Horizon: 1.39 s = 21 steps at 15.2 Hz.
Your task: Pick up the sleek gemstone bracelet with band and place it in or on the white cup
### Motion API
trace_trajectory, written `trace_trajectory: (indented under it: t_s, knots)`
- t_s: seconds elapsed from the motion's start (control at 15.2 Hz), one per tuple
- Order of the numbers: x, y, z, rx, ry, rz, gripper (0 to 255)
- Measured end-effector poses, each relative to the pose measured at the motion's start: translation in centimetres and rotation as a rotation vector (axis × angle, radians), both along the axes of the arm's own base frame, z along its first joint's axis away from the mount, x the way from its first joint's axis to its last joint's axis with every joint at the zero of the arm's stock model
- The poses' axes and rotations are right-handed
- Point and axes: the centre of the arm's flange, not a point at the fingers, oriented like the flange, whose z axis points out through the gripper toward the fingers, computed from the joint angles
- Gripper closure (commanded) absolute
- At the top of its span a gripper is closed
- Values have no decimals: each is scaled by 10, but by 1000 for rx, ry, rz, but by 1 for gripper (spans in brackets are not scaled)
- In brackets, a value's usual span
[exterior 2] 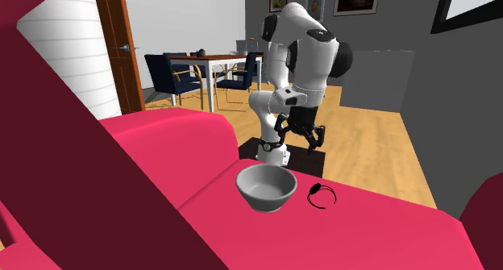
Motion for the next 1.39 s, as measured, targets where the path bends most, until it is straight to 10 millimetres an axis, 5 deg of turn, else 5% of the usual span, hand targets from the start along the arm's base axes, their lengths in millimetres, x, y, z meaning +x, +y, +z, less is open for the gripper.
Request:
trace_trajectory:
  t_s: [0.59, 1.06, 1.39]
  knots:
    - [44, 94, -75, -109, -29, -7, 0]
    - [44, 92, -111, -118, -34, -9, 0]
    - [43, 91, -116, -117, -35, -8, 0]
